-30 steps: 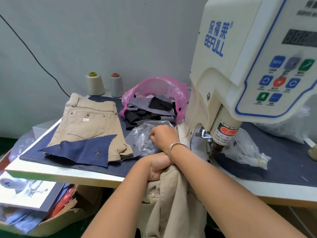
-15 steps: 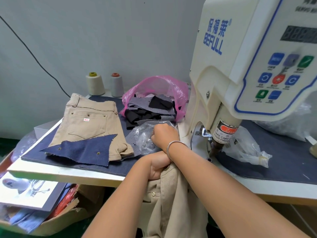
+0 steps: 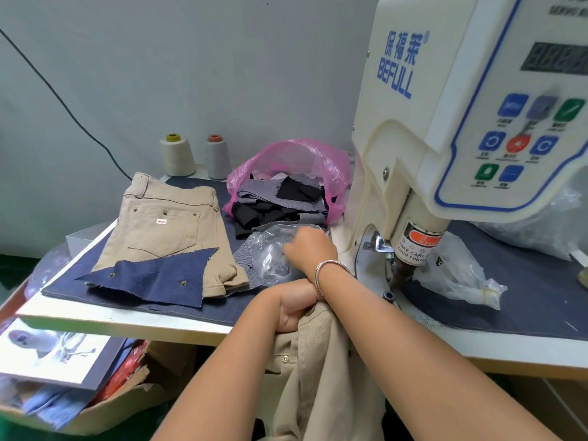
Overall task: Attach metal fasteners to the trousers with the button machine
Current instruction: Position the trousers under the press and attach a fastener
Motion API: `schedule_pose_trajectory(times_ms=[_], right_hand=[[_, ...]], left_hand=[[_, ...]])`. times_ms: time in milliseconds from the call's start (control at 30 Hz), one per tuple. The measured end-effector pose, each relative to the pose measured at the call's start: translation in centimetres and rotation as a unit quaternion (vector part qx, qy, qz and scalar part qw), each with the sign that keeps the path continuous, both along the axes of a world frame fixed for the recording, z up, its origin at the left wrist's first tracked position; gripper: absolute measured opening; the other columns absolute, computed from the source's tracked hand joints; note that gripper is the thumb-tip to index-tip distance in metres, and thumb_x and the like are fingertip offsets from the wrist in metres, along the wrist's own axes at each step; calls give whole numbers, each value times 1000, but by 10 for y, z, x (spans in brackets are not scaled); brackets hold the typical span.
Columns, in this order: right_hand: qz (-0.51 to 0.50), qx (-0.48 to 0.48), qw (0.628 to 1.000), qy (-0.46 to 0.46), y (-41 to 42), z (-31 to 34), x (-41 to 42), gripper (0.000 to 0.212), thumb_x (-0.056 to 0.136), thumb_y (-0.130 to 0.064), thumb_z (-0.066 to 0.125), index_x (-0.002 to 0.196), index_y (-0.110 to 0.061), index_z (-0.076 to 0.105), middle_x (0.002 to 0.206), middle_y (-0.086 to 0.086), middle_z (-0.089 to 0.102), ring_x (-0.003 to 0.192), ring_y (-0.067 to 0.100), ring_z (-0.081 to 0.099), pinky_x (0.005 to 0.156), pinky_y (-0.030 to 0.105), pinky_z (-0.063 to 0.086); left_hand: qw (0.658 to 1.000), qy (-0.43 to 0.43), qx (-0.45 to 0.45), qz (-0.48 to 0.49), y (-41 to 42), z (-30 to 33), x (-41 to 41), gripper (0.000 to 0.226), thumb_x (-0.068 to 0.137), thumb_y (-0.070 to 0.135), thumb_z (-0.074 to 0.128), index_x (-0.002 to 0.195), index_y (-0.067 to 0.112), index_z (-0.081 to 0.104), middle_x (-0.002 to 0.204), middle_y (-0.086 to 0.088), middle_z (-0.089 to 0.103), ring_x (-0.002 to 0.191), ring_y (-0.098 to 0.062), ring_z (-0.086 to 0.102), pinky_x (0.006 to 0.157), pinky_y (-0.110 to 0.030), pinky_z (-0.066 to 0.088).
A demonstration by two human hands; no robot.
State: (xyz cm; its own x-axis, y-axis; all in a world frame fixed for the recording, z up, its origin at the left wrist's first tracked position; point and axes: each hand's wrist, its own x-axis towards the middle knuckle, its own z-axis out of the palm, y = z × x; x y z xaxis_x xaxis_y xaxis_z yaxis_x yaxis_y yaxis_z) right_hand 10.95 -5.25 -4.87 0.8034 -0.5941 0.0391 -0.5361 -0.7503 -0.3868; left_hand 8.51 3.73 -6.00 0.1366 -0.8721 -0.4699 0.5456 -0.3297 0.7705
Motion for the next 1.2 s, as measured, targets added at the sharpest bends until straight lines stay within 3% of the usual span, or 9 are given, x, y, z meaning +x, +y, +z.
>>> schedule_pose_trajectory(times_ms=[133,267,567,733,900,1000,1100,1200], right_hand=[[32,-38,999,19,1,-2,0,19,81,-18,51,91,-9,65,101,11,67,96,31,61,69,28,42],[65,-42,997,24,-1,-2,-1,28,84,-23,50,102,-25,72,105,3,69,99,27,62,80,30,49],[70,-44,996,13,-4,-3,0,20,86,-24,55,96,-27,73,101,1,70,94,25,63,79,32,51],[59,-19,998,6,-7,-7,4,17,86,-24,53,87,-25,70,97,0,71,92,23,63,75,31,48],[33,93,990,-104,-9,-6,-6,13,87,-23,55,83,-22,67,91,-5,69,88,14,60,78,29,47],[51,158,960,-225,1,6,-26,9,87,-21,60,80,-23,65,76,-13,63,72,1,55,71,18,44],[80,195,918,-335,16,13,-59,12,85,-16,65,75,-24,65,70,-14,63,67,-3,56,66,8,42],[50,178,908,-377,22,12,-85,15,84,-14,67,75,-25,65,71,-16,64,70,-5,58,67,5,41]], left_hand=[[1000,0,2,4,0,0,1,32,94,1,46,78,7,72,80,-11,72,73,-19,71,72,-30,59],[1000,-2,-3,4,0,0,1,26,94,-2,43,87,4,67,81,-11,72,74,-19,71,73,-30,59],[1000,-10,4,-4,-1,-2,2,22,94,1,45,92,5,67,86,-10,72,78,-19,70,81,-32,56],[1000,-8,11,-5,-1,0,4,23,93,-2,43,92,3,66,81,-9,72,74,-18,71,75,-29,58],[998,-50,-7,-37,0,2,4,28,87,-12,43,93,3,66,77,-7,73,71,-16,71,69,-26,58],[997,-50,-33,-40,3,2,3,37,85,-15,43,85,7,73,77,-9,72,71,-18,71,66,-27,58],[999,-36,-40,10,4,-1,3,29,91,-3,41,85,5,69,72,-11,71,67,-18,70,62,-27,58],[996,-30,-54,64,3,-2,1,30,90,8,42,76,7,69,67,-12,69,62,-19,69,56,-26,55]])
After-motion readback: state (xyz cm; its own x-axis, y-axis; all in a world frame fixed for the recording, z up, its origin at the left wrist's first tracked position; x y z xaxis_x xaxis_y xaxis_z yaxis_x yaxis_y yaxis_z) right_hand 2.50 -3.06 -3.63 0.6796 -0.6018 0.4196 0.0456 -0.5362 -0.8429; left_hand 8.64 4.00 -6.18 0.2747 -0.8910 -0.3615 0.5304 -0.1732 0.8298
